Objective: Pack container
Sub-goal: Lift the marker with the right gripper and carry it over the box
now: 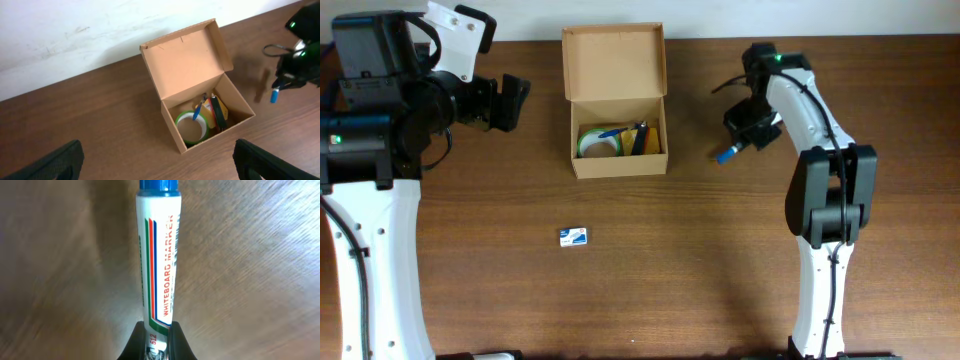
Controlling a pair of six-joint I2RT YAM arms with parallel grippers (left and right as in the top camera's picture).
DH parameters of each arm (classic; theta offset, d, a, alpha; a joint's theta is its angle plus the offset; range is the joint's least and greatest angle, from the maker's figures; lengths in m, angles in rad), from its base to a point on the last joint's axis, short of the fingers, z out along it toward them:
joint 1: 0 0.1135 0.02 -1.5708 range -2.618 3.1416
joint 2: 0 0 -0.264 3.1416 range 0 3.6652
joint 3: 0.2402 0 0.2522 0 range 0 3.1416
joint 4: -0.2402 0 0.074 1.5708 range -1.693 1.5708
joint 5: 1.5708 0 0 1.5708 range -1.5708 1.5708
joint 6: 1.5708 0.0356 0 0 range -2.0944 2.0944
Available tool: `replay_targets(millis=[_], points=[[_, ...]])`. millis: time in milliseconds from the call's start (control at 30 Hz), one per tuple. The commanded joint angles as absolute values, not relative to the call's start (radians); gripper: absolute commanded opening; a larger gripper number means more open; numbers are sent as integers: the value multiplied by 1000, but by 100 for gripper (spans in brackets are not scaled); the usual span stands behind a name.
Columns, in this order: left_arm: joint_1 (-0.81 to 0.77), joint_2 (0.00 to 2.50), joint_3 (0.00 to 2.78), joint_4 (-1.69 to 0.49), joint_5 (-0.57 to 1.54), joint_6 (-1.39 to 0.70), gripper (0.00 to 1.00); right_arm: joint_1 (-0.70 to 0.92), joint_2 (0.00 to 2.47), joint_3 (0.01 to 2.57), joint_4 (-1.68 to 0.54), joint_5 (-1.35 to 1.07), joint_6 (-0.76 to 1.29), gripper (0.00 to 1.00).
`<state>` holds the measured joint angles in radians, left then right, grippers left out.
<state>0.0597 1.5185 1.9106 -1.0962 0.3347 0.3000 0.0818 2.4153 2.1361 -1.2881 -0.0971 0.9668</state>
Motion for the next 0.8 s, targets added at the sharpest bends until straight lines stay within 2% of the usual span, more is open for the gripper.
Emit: replay_targets(millis=[0, 167, 200, 433, 767], points=[[59, 1512, 1919, -1093, 352, 320, 95, 80, 2430, 2267, -1348, -101, 877, 4], [59, 1512, 1919, -1093, 352, 319, 96, 101, 2430, 2427, -1468, -101, 725, 4], [59, 1512, 1919, -1093, 352, 319, 100, 110, 2430, 2463, -1492, -102, 685, 4], [60, 1512, 1919, -1093, 352, 306, 100, 199, 2430, 2643, -1589, -102, 427, 4], [62, 1464, 1919, -1077, 279, 255, 100, 371, 2430, 2659, -1552, -101, 91, 4]])
